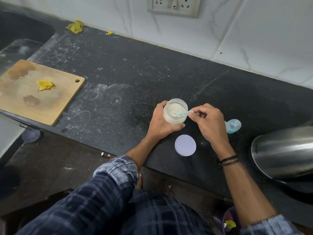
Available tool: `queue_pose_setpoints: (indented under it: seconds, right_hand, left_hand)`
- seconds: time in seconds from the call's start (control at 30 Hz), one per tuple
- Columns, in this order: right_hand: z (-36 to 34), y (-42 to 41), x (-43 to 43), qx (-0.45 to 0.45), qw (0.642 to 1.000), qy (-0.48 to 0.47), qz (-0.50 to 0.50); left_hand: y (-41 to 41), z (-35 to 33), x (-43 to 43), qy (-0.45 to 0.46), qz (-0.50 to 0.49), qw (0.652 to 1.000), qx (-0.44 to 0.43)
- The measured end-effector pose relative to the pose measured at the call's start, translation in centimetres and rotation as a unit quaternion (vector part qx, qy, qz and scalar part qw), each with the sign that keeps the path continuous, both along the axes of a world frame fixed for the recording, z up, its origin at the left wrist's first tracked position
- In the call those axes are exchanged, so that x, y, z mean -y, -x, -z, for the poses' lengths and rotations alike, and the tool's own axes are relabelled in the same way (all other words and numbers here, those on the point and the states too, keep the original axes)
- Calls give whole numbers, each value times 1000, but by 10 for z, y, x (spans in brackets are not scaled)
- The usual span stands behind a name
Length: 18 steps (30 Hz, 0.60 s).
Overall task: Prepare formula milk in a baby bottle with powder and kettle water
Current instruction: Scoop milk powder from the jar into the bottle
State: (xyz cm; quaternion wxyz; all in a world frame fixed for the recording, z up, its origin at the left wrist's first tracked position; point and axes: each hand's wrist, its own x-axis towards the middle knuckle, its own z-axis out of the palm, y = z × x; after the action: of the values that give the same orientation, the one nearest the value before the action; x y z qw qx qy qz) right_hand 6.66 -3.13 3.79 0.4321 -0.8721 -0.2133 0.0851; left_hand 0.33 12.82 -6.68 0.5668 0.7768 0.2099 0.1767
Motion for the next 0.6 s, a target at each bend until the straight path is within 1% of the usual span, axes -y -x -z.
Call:
queue_pose_setpoints:
  seconds: [0.23, 0.43, 0.6]
  right_hand:
    - [-1, -2, -1, -15, 1000, -5, -11]
    - [-1, -3, -4, -40, 996, -66, 54]
    - [3, 7, -1, -27, 995, -57, 79]
  left_hand:
    - [1, 1, -1, 6, 4, 1000, -2]
    - [1, 2, -1, 4, 0, 1000, -3]
    - [-1, 3, -1, 0, 3, 1000, -4]
